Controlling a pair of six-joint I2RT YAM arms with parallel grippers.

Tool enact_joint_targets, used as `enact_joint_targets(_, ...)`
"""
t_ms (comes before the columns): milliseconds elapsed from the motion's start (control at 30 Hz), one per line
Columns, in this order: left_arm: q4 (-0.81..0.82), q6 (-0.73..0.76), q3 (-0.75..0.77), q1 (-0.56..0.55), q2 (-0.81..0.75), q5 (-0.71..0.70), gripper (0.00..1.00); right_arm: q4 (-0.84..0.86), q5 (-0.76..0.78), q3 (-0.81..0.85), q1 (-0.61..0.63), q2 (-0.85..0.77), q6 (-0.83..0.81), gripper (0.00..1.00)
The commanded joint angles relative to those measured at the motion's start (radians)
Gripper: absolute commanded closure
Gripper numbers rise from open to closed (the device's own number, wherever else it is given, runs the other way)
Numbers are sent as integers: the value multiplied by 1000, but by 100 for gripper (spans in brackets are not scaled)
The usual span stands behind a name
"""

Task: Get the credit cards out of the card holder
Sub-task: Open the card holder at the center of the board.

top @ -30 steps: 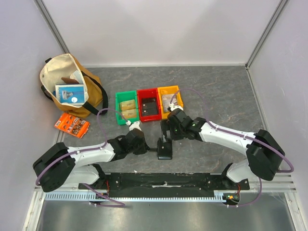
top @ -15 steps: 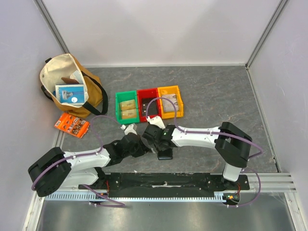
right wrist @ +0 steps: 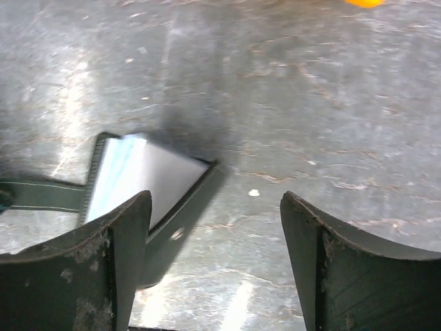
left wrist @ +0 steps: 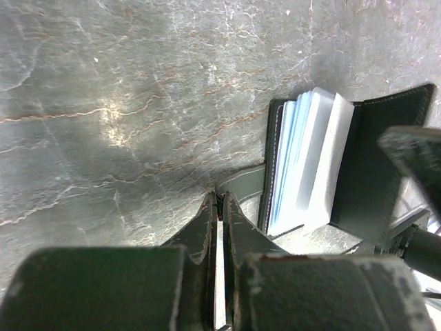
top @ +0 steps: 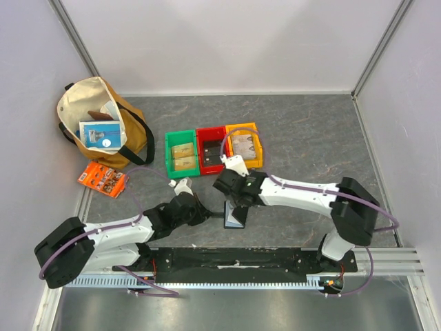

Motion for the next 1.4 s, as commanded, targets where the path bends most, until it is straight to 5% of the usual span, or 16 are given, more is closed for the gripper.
enact_joint_targets(0,-40,-31,-21,0,-41,-80,98,-55,54,-61,-68,-107,-22,21)
enact_joint_targets(233,-56,-42,-30,2,-64,-99,98,7,-46,-213,-145,-138,-33,41)
enact_joint_targets(433,-56,-37,-33,5,-76,-100,98,90,-111,-311,-206,-135,-31,44)
enact_joint_targets(733,-53,-37,-38,31,-99,-94,98,147,-111,-230,-218,-51,-96,48)
enact_joint_targets(1100,-73,-5,-18,28,-145,-80,98,40,-66,28,-131,-180,-113,7)
enact_joint_targets(1367,-83,-5,-13,28,-161,-80,98,70,-70,138,51,-109,-111,15)
